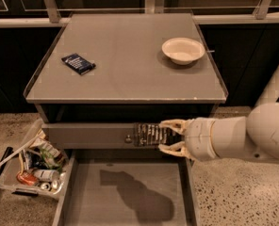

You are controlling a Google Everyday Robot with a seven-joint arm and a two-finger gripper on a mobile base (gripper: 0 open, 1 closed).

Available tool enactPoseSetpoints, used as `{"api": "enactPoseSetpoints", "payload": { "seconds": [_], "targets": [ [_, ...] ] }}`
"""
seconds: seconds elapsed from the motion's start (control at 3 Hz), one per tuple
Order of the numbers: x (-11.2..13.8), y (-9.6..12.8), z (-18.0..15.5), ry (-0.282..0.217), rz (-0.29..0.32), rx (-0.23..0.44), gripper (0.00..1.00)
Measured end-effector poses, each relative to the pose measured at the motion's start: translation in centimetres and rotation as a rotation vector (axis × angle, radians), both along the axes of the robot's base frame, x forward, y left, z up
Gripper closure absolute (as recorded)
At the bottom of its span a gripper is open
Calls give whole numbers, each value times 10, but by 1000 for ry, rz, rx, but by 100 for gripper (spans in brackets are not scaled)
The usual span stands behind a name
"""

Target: Pick rxbar chocolate from middle drawer and place on counter

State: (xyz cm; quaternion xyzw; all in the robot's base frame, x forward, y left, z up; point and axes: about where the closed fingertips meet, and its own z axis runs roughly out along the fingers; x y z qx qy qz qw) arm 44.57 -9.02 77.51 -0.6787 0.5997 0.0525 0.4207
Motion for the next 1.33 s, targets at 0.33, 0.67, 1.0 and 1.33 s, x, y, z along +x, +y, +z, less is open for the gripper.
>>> {"api": "enactPoseSetpoints", "payload": {
  "seconds": [0.33,0.67,1.0,1.33],
  "targets": [
    [24,2,44,-40,6,-18,100],
    [65,16,91,-73,31,-8,100],
    [65,16,91,-72,31,-8,100],
    [80,23,97,-88,23,12,100]
  ]
}}
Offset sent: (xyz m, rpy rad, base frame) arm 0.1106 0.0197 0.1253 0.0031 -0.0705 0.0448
